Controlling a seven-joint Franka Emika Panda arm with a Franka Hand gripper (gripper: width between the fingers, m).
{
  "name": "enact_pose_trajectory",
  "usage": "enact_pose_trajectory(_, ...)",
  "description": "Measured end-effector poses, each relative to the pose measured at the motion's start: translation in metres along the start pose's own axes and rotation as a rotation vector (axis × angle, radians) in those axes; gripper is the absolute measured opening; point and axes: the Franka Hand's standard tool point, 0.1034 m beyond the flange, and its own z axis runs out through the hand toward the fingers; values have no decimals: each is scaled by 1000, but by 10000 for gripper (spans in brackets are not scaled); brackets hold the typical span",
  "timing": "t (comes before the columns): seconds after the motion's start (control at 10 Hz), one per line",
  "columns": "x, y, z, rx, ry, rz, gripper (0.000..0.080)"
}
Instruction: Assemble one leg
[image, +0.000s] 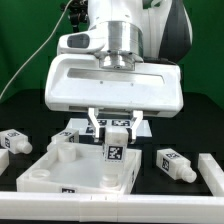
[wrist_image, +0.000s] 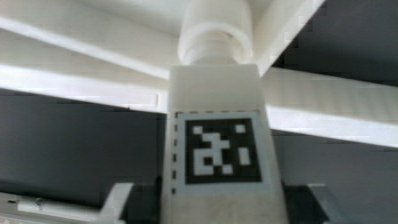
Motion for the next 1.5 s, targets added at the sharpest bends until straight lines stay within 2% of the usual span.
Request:
enact_pose_trajectory(0.3,-6,-5,5,5,-7,-4,284)
enact_pose_trajectory(0.6,-5,-4,6,-2,12,-4,284)
enact_pose_trajectory(0.7,-6,-5,7,2,1,-4,362)
enact_pose_trajectory(0.8,-7,-5,7,3,-1,-4,362)
enact_pose_trajectory(0.9,-7,-5,7,3,-1,-4,546)
enact_pose_trajectory(1.0,-7,-5,7,3,-2,-4,546)
enact_pose_trajectory(1.1,1,-4,2,4,-4,-5,631)
enact_pose_trajectory(1.3,19,2,-12,13,-35,-7,644)
enact_pose_trajectory(1.4,22,1,-17,23,-60,-4,649)
enact_pose_trajectory(1.5,19,-7,-15,54,-137,-1,649)
